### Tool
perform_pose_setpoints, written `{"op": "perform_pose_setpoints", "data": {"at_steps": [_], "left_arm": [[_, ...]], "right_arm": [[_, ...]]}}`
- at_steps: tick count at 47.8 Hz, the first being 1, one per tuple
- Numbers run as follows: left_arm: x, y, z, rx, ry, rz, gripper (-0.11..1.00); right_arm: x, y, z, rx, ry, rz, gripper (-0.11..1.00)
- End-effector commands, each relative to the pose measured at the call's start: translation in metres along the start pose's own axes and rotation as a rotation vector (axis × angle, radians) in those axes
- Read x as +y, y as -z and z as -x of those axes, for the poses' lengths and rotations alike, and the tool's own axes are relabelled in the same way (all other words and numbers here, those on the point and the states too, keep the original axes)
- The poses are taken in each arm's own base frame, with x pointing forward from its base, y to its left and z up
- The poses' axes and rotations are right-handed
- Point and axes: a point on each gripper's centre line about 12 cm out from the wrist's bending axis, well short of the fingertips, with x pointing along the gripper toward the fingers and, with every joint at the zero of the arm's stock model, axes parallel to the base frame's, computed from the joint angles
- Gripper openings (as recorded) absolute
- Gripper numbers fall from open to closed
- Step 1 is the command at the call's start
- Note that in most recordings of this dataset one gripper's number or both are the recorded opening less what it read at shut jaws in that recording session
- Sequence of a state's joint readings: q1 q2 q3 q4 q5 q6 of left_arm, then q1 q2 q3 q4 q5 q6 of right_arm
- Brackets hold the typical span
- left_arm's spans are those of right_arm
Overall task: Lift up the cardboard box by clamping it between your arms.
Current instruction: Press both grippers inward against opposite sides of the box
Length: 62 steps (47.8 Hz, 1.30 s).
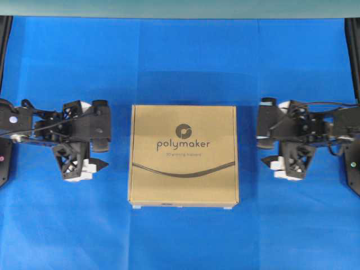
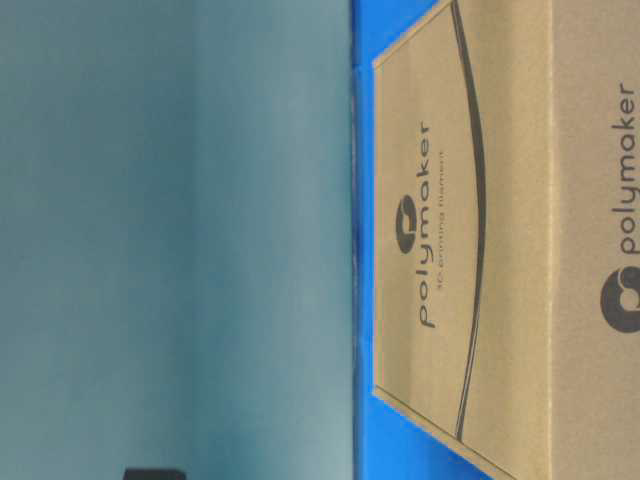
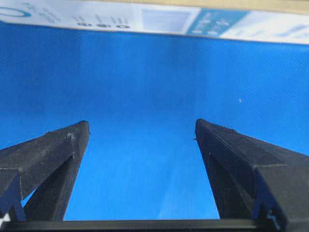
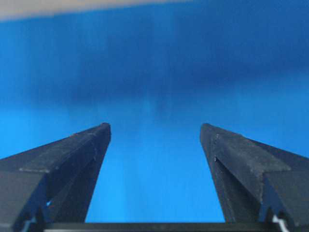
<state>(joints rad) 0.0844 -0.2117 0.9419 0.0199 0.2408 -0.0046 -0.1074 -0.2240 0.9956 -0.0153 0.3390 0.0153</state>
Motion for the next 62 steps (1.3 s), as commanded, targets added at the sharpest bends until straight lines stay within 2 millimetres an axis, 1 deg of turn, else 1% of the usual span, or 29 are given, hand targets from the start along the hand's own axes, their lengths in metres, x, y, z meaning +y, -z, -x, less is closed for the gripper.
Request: {"op": "perform_pose_setpoints", "data": {"at_steps": [1, 11, 16, 22, 32, 38, 49, 62], "left_arm": [[0.001, -0.012, -0.002, -0.037, -0.003, -0.002, 0.86], [0.001, -0.014, -0.015, -0.032, -0.002, -0.002, 0.86], [0.001, -0.023, -0.018, -0.04, -0.002, -0.004, 0.86], [0.002, -0.026, -0.023, -0.032, -0.003, -0.002, 0.86], [0.002, -0.037, -0.032, -0.031, -0.003, -0.007, 0.85], [0.003, -0.039, -0.035, -0.006, -0.004, -0.003, 0.85], [0.004, -0.044, -0.035, -0.006, -0.007, 0.001, 0.85], [0.005, -0.053, -0.033, -0.029, -0.009, 0.0, 0.85]], "right_arm": [[0.0, -0.016, -0.003, -0.028, 0.001, 0.006, 1.0], [0.0, -0.031, -0.019, -0.023, -0.001, 0.002, 1.0], [0.001, -0.035, -0.025, -0.018, -0.002, 0.006, 1.0], [0.002, -0.039, -0.03, -0.015, -0.004, 0.009, 1.0], [0.003, -0.041, -0.033, -0.025, -0.006, 0.009, 1.0], [0.004, -0.046, -0.034, -0.038, -0.008, 0.013, 1.0], [0.005, -0.062, -0.037, -0.061, -0.009, 0.017, 1.0], [0.006, -0.063, -0.037, -0.06, -0.01, 0.009, 1.0]]}}
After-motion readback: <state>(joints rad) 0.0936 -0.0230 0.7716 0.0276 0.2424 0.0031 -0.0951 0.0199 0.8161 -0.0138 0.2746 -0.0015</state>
